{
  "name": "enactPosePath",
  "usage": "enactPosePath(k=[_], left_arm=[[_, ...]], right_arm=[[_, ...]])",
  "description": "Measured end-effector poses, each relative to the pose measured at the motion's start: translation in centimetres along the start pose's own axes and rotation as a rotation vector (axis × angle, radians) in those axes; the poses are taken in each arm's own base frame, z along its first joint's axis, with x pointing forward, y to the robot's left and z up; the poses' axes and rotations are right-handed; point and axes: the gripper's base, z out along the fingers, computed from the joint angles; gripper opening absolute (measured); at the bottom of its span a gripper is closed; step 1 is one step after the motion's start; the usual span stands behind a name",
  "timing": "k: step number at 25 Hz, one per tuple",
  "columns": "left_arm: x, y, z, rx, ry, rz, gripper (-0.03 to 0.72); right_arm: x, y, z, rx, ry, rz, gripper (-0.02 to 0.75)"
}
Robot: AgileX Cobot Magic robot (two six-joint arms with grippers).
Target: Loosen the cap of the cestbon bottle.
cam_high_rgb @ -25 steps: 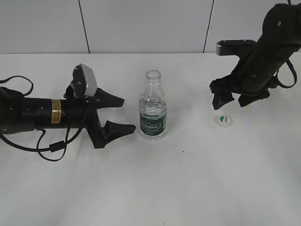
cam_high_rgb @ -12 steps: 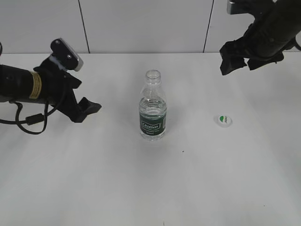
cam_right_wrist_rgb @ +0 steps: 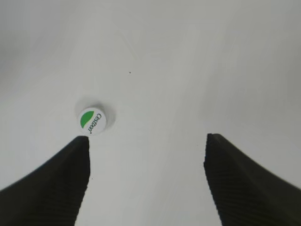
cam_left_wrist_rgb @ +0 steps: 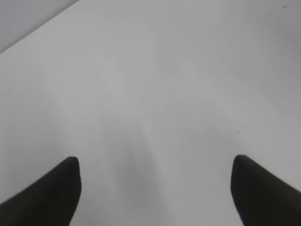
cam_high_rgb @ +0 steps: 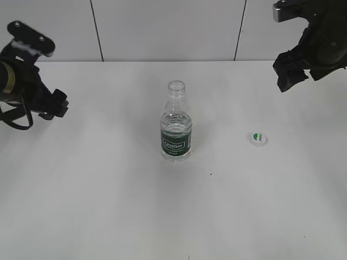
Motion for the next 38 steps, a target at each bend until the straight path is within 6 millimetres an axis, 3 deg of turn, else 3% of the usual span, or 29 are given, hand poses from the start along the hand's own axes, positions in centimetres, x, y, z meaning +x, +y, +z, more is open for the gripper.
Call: enactPosePath(k=[8, 16, 24, 30, 38], left_arm=[[0.5, 2.1, -1.7, -0.101, 0.344, -0.008, 0.58], [-1.7, 3.0, -4.4, -0.014, 0.514, -0.143, 0.571], [-1.0, 4.3, -7.1, 0.088, 0.568, -0.327, 0.571], [1.7, 3.4, -10.2, 0.111, 0.57, -0.357, 0.569], [6.8, 1.1, -16.1, 0.129, 0.479, -0.402, 0.569]], right_arm=[[0.5, -0.1, -0.1, 0.016, 0.057, -0.016, 0.577], [2.1, -1.5, -0.5, -0.054, 0.175, 0.074, 0.577], [3.0, -2.7, -5.6, -0.062, 0.102, 0.114, 0.577], [5.5, -1.7, -8.8, -0.096, 0.063, 0.137, 0.577], [12.1, 0.2, -10.8, -0.096, 0.022, 0.145, 0.577]])
